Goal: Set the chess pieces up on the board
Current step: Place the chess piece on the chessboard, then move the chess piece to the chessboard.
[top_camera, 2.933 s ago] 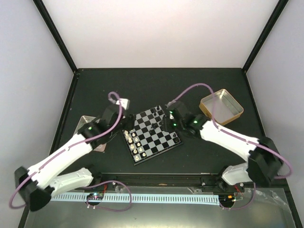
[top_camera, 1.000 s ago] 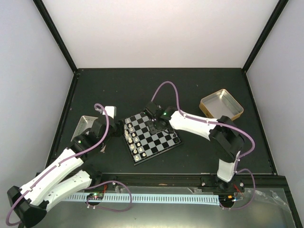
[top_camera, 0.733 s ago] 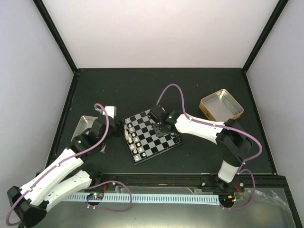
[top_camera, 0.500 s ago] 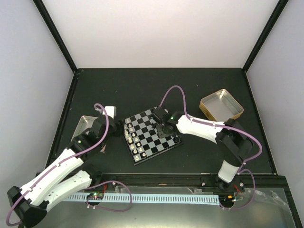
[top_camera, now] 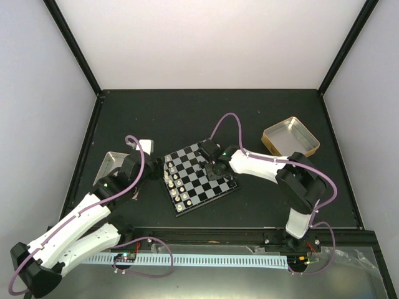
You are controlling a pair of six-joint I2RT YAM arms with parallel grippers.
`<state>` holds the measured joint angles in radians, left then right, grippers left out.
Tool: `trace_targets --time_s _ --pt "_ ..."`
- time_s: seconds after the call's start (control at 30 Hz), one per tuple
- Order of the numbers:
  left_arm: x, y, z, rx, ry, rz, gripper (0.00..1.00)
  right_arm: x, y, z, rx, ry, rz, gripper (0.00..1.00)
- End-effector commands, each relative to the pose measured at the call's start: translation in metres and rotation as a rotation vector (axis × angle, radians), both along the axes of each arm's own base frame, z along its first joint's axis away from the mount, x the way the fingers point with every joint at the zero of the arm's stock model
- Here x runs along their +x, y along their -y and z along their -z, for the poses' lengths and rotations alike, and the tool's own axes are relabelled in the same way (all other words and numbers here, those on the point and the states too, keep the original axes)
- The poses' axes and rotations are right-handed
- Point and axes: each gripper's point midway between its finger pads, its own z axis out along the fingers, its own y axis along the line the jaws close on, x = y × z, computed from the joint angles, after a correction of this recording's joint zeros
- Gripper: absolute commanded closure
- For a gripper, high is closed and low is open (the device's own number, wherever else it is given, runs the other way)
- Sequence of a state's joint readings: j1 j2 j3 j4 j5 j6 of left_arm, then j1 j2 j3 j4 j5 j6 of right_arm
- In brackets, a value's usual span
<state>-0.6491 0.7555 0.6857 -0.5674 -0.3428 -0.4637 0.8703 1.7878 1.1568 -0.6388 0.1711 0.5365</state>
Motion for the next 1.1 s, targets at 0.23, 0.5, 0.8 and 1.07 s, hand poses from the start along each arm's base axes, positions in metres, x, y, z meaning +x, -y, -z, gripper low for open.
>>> trace_targets --time_s 0.23,0.5,0.8,1.07 --pt "0.004 0.002 -0.003 0.001 0.011 0.008 0.33 0.008 0.001 -0.024 0.03 0.057 0.027 0.7" --pt "0.003 -0.007 -0.011 -0.012 0.043 -0.033 0.32 0.016 -0.019 -0.045 0.112 0.077 0.023 0.7" --pt "0.004 -0.009 -0.014 -0.015 0.049 -0.04 0.32 0.041 -0.041 -0.051 0.108 0.131 0.023 0.78" --pt "0.004 -0.008 -0.011 -0.016 0.038 -0.032 0.32 0.053 -0.05 -0.03 0.062 0.122 0.02 0.83"
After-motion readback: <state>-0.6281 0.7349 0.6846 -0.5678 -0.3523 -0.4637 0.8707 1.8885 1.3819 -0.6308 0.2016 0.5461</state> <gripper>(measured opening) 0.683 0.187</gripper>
